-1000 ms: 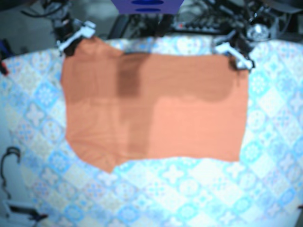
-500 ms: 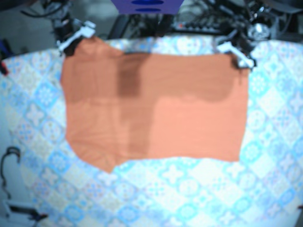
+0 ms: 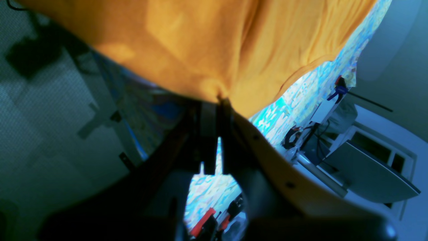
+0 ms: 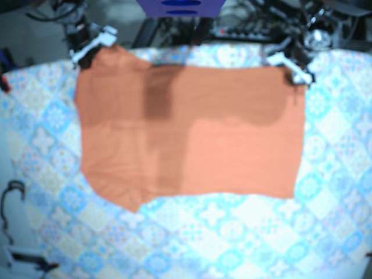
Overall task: Fold the T-shirt properly
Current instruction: 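Grasp the shoulder corner with the left gripper, then lift both shoulder corners and pull the shirt toward the robot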
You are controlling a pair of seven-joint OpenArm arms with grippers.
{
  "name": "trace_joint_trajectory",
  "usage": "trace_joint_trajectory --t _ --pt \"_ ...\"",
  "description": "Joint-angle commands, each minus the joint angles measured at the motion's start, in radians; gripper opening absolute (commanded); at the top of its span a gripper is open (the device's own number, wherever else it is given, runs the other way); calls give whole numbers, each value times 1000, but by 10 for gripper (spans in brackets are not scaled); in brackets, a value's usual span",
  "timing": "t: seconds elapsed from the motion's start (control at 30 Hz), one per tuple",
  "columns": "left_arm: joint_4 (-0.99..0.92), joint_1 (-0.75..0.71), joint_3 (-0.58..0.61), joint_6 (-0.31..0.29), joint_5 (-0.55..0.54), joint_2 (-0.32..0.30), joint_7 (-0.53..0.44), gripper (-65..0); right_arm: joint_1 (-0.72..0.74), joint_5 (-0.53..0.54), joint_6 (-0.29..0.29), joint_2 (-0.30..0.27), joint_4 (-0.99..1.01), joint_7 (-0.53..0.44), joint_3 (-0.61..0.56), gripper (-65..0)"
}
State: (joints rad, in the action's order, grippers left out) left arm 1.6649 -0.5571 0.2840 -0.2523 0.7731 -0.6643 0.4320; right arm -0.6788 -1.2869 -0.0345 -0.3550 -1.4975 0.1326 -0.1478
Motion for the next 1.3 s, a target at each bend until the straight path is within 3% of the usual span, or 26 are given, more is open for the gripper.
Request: trace_joint_trajectory --t 0.0,0.33,0.5,0.97,1.27 --pt "8 2 -7 12 4 -15 11 -325 -6 -3 -15 -13 -8 5 4 -650" --pt "10 6 -7 12 4 -15 11 -517 -6 -3 -15 -13 -8 3 3 -650" --pt "10 6 -7 15 4 -15 11 -650 -6 -3 -15 -13 -7 3 3 -650" --pt "27 -17 -6 15 3 -18 3 -650 -32 -3 -15 -14 -16 -3 3 -650" --pt "83 -110 -35 17 3 -45 1 -650 -68 -1 -20 -17 -19 -6 7 -650"
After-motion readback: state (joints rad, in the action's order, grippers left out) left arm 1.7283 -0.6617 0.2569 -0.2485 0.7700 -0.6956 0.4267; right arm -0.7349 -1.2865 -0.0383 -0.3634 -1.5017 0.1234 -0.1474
